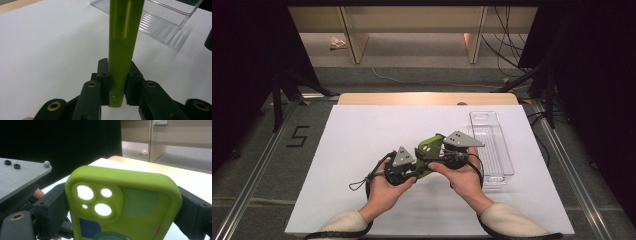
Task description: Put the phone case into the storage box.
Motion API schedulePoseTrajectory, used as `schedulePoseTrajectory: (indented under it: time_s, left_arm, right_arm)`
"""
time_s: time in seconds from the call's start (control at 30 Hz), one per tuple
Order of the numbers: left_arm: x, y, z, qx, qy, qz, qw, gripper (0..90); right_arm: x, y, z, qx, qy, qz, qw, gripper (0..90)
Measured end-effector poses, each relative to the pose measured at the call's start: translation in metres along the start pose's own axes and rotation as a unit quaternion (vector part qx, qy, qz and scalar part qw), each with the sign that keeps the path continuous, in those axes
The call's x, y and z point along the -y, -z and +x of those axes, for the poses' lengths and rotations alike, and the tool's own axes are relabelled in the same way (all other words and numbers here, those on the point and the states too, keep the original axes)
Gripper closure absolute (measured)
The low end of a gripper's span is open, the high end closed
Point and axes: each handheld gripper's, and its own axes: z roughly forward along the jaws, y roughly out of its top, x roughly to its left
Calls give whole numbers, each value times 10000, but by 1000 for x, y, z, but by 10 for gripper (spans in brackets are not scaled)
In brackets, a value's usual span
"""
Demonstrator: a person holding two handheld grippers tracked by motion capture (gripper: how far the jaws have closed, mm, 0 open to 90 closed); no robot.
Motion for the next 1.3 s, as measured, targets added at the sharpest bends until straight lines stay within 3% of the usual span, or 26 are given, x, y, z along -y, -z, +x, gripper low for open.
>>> schedulePoseTrajectory:
  time_s: [0.8, 1.2, 1.3]
  left_arm:
    - [1, -1, 0, 88, 66, -47, 9999, 770]
    - [0, 1, 1, 168, -10, -117, 9998, 762]
    - [1, 0, 1, 194, -49, -116, 9997, 704]
  right_arm:
    - [1, 0, 3, 41, 66, -26, 10000, 163]
    - [-3, 2, 2, -24, 72, -15, 10000, 171]
    - [-5, 3, 1, -22, 65, -65, 10000, 173]
